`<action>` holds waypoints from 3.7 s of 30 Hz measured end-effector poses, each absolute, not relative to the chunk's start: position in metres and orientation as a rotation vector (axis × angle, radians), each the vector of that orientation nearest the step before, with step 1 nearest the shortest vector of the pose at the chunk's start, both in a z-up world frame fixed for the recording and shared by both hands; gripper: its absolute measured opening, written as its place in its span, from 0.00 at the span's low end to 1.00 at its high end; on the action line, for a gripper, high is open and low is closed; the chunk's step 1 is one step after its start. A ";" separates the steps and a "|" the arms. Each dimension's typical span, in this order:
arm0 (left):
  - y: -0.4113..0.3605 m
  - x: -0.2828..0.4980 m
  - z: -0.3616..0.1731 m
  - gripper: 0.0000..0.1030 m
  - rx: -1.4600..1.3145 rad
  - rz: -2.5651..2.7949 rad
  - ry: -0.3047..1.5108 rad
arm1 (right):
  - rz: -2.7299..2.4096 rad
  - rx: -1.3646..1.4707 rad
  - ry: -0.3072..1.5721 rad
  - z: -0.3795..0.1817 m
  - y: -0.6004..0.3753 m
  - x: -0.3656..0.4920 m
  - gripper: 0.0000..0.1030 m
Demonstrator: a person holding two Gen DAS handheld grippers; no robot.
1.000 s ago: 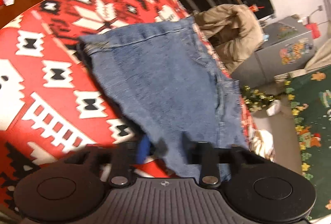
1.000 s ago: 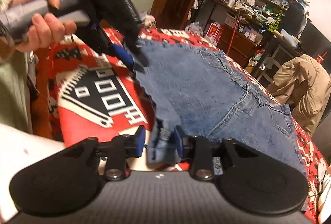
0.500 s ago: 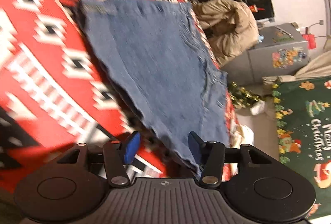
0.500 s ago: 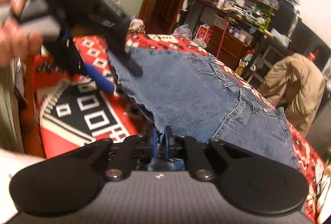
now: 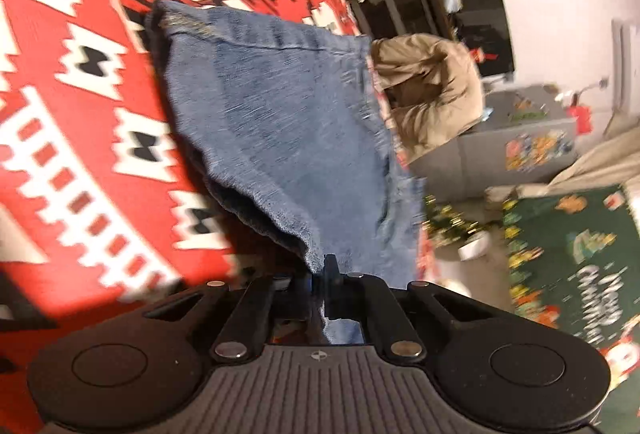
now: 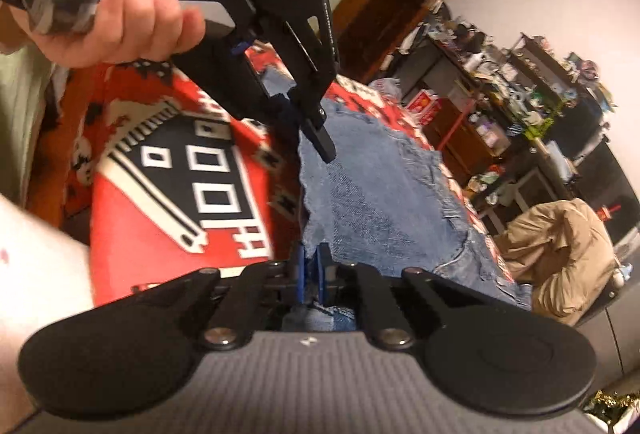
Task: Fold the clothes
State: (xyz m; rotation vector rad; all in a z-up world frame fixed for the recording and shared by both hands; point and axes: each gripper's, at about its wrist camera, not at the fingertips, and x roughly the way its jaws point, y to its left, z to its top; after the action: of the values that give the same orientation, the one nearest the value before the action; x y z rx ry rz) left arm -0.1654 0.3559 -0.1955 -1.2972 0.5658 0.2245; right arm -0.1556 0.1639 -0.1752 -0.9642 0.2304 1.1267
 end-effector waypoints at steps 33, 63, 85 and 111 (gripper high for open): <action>0.166 -0.083 -0.122 0.43 -0.292 -0.055 0.875 | 0.694 -0.230 0.641 -0.124 -0.060 0.008 0.26; 0.168 -0.079 -0.144 0.20 -0.274 -0.022 0.966 | 0.524 -0.013 0.798 -0.163 -0.102 0.098 0.04; 0.152 -0.033 -0.131 0.24 -0.275 -0.121 0.876 | 0.719 -0.102 0.774 -0.162 -0.041 0.062 0.11; 0.234 -0.019 -0.147 0.26 -0.525 0.060 0.797 | 0.683 -0.277 0.708 -0.169 0.027 0.098 0.12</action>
State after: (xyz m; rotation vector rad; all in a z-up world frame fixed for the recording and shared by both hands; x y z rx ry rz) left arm -0.0195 0.2344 -0.1469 -0.5250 0.7972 0.0597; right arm 0.0975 0.0269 -0.1687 -0.2773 0.7079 0.6834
